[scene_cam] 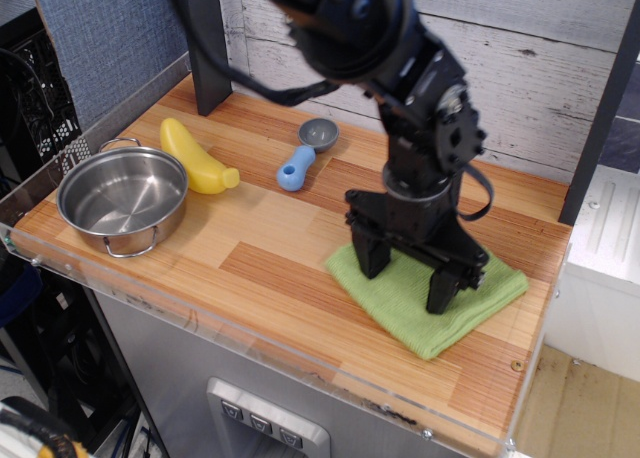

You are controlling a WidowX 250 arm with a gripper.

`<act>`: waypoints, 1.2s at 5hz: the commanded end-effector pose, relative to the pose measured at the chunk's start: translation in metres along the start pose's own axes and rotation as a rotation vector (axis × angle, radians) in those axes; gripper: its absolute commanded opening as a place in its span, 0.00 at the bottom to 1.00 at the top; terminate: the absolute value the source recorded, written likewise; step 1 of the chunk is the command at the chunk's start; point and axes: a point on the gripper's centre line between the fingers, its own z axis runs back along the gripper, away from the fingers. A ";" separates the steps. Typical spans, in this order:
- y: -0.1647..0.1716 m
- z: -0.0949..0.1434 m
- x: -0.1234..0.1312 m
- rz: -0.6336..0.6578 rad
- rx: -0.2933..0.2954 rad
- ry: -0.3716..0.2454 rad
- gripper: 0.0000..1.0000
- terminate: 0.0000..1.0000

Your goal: Move the green cloth and place it next to spoon.

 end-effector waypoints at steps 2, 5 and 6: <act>0.024 -0.042 0.039 0.145 -0.001 0.080 1.00 0.00; 0.026 0.000 0.056 0.128 -0.053 0.032 1.00 0.00; 0.029 0.036 0.066 0.094 -0.053 -0.053 1.00 0.00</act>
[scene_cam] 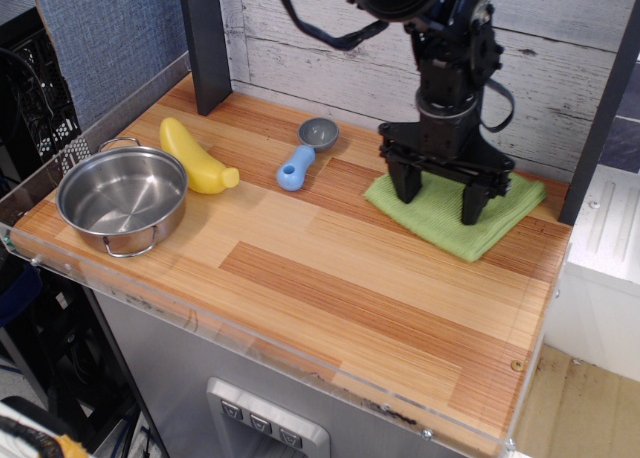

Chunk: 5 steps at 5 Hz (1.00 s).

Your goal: Move the green cloth and place it next to spoon.

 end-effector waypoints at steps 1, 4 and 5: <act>0.008 0.072 0.020 -0.024 -0.021 -0.135 1.00 0.00; 0.007 0.118 0.035 -0.021 -0.078 -0.142 1.00 0.00; 0.010 0.148 0.027 -0.047 -0.067 -0.150 1.00 0.00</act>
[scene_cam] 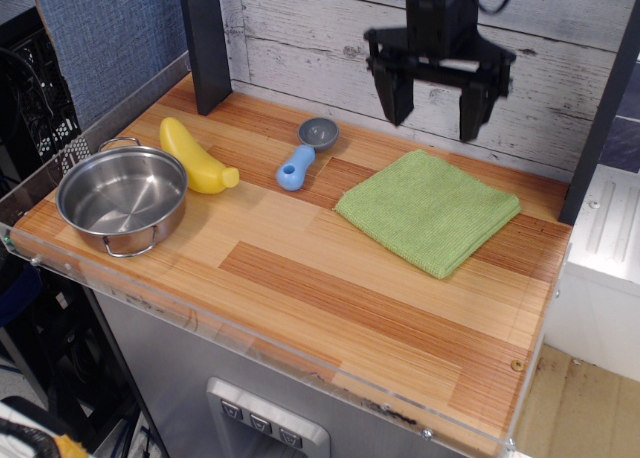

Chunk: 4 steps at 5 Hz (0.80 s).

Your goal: Move the green cloth and place it next to spoon.

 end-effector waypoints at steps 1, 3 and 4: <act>0.000 0.082 -0.006 -0.058 0.025 -0.122 1.00 0.00; 0.011 0.098 -0.015 -0.117 0.027 -0.012 1.00 0.00; 0.011 0.098 -0.015 -0.117 0.027 -0.012 1.00 0.00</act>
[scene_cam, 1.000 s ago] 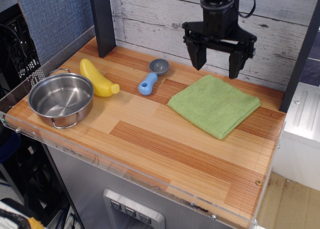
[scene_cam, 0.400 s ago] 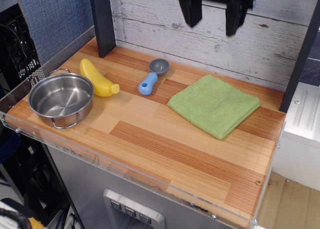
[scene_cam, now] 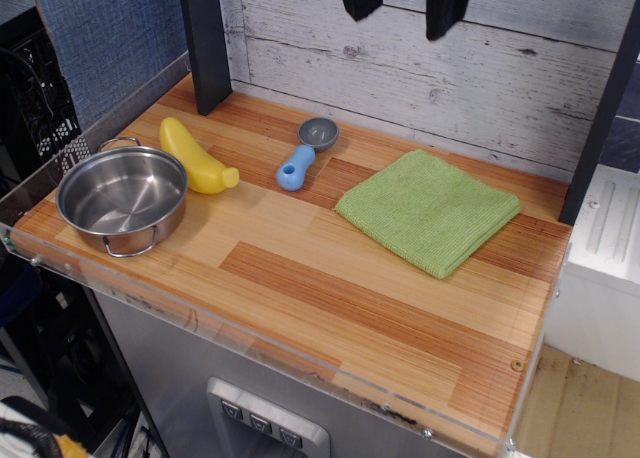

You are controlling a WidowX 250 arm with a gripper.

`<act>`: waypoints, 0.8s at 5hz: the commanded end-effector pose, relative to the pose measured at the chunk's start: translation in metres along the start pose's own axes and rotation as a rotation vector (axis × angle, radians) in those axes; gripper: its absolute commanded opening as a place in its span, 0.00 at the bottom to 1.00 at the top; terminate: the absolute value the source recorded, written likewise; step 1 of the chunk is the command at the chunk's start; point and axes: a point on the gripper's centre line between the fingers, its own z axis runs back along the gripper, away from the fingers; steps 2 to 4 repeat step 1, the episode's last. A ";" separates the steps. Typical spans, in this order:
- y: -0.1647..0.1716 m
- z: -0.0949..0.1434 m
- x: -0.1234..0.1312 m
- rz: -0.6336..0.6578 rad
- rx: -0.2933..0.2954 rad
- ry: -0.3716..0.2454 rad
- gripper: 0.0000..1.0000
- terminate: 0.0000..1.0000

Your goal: Move the green cloth and place it next to spoon.

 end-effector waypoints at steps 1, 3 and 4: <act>0.003 0.014 0.001 -0.005 0.008 -0.026 1.00 1.00; 0.003 0.014 0.001 -0.005 0.008 -0.026 1.00 1.00; 0.003 0.014 0.001 -0.005 0.008 -0.026 1.00 1.00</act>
